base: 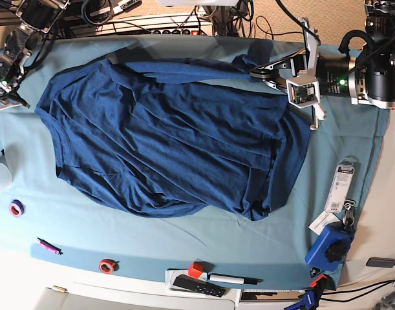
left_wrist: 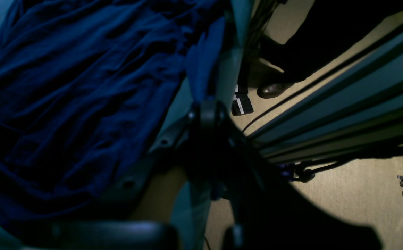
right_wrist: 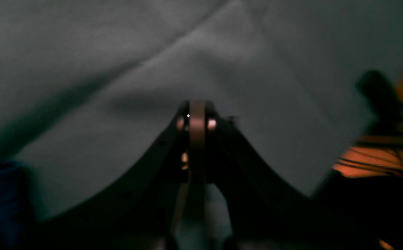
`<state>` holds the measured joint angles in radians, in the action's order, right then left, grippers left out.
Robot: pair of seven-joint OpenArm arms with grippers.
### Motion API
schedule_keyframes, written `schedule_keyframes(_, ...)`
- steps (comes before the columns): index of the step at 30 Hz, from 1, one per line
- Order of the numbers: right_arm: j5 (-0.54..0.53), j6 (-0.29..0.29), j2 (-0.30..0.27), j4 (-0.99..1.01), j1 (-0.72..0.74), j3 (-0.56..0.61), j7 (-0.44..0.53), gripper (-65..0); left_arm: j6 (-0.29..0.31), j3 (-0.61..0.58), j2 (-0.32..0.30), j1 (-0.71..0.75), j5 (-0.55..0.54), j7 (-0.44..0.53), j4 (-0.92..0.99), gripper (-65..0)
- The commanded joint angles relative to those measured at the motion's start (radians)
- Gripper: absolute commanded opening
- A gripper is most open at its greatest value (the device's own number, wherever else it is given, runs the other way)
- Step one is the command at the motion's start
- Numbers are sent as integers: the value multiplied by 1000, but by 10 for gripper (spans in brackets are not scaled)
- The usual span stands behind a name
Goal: Layout the t-shirt on the table in an organized manner, then fold the t-shirt properly
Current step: 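Hold the shirt edge with the left gripper while the right gripper adjusts its corner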
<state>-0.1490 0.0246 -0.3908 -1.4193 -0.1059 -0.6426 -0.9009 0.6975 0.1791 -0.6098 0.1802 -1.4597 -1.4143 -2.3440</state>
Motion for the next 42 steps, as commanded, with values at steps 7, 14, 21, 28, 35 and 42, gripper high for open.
schedule_keyframes(7, -395, 276, -24, -14, 9, -8, -154, -473, 1, 7, -11, -5, -24, 18, -12, -650)
schedule_keyframes(14, -620, 374, 6, -14, 6, -50, -229, -459, 1, 7, -11, -5, -24, 18, -12, -650)
schedule_keyframes(21, -741, 485, 66, -14, 6, -180, -299, -459, 1, 7, -11, -6, -24, 18, -12, -650)
schedule_keyframes(28, -957, 570, 66, -14, 6, -262, -391, -459, 1, 7, -11, -6, -24, 18, -12, -650)
schedule_keyframes(35, -899, 571, 67, -14, 6, -261, -432, -459, 1, 7, -11, -6, -24, 18, -12, -650)
schedule_keyframes(42, -795, 655, 67, -14, -3, -261, -435, -459, 1, 7, -11, -6, -24, 18, -12, -650)
